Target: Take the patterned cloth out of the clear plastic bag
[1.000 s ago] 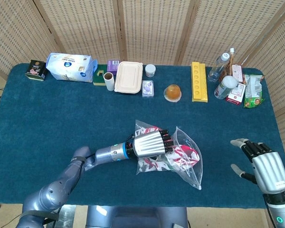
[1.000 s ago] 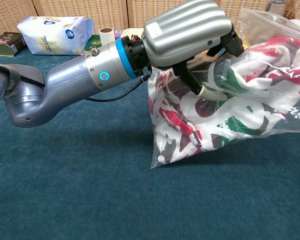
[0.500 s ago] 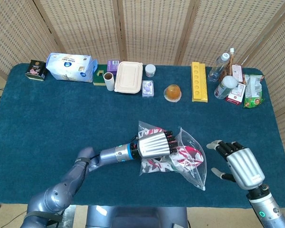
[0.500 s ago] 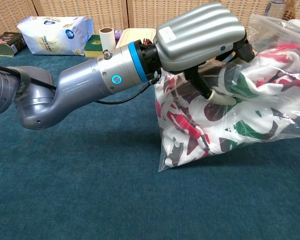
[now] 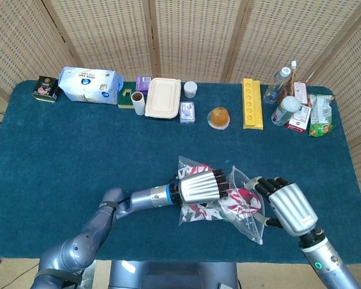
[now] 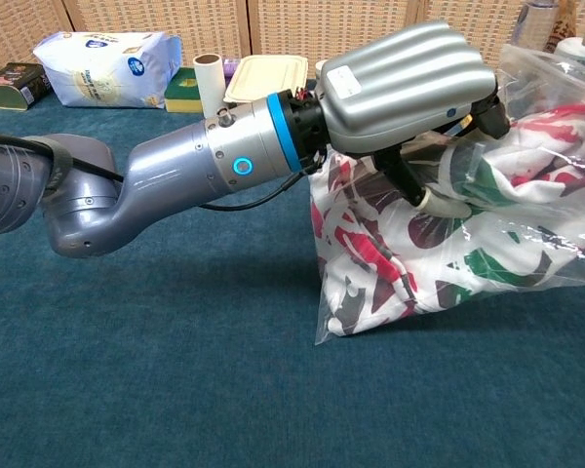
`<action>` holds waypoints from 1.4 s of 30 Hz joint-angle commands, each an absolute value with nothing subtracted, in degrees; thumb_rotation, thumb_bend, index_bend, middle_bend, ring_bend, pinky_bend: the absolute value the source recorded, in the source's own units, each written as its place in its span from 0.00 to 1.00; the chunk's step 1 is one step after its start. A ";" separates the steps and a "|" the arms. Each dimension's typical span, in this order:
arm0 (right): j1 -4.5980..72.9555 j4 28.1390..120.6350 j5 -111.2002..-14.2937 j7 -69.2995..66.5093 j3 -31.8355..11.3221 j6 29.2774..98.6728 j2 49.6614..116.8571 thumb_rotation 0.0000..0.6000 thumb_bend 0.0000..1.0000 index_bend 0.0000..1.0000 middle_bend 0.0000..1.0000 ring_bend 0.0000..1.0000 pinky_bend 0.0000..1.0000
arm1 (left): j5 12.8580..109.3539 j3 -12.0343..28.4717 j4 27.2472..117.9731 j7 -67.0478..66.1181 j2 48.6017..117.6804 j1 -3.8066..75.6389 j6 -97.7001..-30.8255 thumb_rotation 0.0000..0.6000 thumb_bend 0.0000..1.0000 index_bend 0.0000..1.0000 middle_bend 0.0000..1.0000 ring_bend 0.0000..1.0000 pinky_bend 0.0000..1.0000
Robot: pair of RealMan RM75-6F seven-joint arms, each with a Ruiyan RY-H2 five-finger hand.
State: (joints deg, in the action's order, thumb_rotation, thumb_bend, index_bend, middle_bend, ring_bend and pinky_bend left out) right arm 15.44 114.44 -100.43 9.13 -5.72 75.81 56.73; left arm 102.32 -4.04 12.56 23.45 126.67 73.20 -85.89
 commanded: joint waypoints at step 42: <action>21.17 114.14 -92.55 11.62 -6.43 68.95 59.02 0.99 0.17 0.37 0.37 0.49 0.46 | 100.20 -3.91 11.44 23.28 127.36 74.12 -87.74 1.00 0.34 0.82 0.66 0.62 0.55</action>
State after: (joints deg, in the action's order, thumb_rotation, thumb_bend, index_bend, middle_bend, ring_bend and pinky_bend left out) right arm 21.01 114.01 -92.73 11.38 -6.31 69.10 58.91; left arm 100.20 -3.91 11.44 23.28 127.36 74.12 -87.75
